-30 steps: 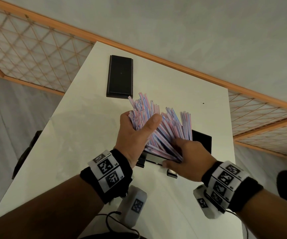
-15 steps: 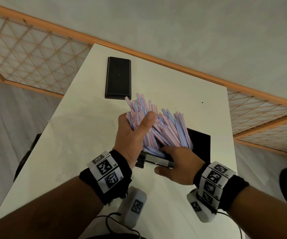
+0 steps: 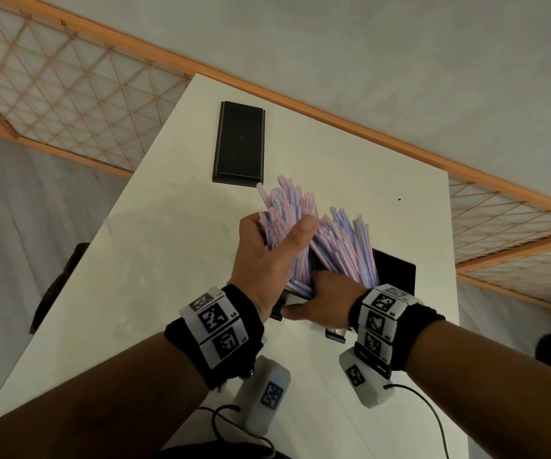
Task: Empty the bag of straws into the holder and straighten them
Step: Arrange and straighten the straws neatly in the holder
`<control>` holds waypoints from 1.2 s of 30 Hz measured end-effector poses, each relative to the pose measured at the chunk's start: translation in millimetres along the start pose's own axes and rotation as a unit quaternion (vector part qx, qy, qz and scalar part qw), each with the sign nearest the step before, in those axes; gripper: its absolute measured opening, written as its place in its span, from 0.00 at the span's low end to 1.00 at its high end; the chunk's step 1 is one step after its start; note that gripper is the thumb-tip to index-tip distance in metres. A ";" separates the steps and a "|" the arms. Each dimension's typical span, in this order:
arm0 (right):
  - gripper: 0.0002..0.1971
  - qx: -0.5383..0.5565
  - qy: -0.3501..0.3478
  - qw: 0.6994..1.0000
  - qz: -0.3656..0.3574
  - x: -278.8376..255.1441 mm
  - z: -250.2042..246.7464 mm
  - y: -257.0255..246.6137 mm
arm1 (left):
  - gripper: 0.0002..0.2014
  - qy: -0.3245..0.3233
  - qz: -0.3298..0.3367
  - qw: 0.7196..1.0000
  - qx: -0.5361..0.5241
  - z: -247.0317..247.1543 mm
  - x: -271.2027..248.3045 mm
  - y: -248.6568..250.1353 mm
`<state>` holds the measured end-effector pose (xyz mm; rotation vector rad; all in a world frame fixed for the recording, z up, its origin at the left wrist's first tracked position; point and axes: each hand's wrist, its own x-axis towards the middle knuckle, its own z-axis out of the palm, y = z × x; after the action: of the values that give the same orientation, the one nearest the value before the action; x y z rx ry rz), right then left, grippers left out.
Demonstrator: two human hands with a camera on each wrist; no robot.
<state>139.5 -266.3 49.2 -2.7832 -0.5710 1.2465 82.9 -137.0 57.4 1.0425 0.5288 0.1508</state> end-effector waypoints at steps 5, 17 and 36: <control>0.37 0.064 -0.018 0.998 -0.010 6.3 1.6 7.2 | 0.43 -0.009 0.002 1.000 -0.003 0.2 2.2 -1.0; 0.50 0.009 0.115 0.990 -0.082 4.0 5.2 16.6 | 0.50 -0.013 0.024 0.998 0.064 -2.8 3.1 3.9; 0.16 -0.026 0.137 0.988 -0.070 -32.8 19.7 41.8 | 0.46 -0.008 0.022 0.999 0.047 -4.1 -4.5 5.3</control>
<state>118.3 -318.8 51.6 -2.8288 -0.7698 0.8165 77.8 -132.8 61.8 1.1471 0.5036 0.1569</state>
